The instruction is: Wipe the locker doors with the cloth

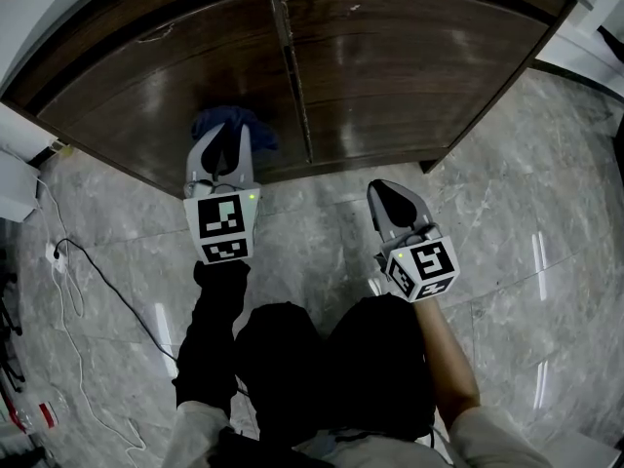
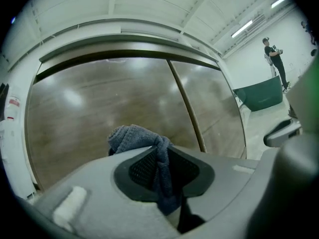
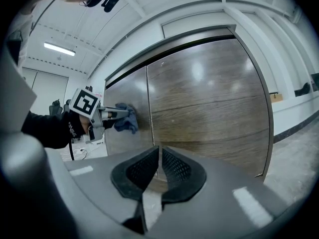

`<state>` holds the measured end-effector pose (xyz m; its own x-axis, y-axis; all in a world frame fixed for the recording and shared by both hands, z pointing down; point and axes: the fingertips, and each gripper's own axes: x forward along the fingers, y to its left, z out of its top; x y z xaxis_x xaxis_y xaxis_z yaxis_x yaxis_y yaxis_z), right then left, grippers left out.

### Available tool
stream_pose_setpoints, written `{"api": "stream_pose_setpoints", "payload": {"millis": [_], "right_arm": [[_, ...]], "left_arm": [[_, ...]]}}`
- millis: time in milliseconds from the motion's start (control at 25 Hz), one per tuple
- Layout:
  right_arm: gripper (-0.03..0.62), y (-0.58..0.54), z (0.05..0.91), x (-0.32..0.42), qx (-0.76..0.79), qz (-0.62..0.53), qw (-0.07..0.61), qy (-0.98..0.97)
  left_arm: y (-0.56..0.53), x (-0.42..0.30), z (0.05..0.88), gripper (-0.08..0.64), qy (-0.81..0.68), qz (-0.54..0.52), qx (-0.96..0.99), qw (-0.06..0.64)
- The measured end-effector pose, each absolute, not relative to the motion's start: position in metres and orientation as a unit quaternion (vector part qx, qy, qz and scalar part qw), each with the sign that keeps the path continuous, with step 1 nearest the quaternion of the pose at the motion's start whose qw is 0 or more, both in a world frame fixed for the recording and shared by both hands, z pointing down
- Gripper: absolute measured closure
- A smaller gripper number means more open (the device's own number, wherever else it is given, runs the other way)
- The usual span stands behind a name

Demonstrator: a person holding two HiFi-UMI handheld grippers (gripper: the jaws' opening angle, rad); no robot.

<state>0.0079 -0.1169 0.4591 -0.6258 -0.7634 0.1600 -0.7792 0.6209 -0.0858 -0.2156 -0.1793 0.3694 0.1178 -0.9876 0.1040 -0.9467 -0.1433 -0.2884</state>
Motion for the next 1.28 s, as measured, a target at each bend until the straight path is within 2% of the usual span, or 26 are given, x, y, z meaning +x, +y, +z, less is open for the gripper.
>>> {"api": "stream_pose_setpoints", "payload": {"millis": [880,1280], "right_arm": [[0.568,-0.113,0.458,0.024,0.429,0.081,0.049,-0.898],[0.568,-0.115,0.461,0.027,0.429,0.082,0.052,-0.898]], "left_arm": [[-0.187,-0.18,0.197,0.493,0.641,-0.048,-0.743,0.187],[-0.187,-0.178,0.21,0.494,0.645,-0.046,-0.739,0.189]]}}
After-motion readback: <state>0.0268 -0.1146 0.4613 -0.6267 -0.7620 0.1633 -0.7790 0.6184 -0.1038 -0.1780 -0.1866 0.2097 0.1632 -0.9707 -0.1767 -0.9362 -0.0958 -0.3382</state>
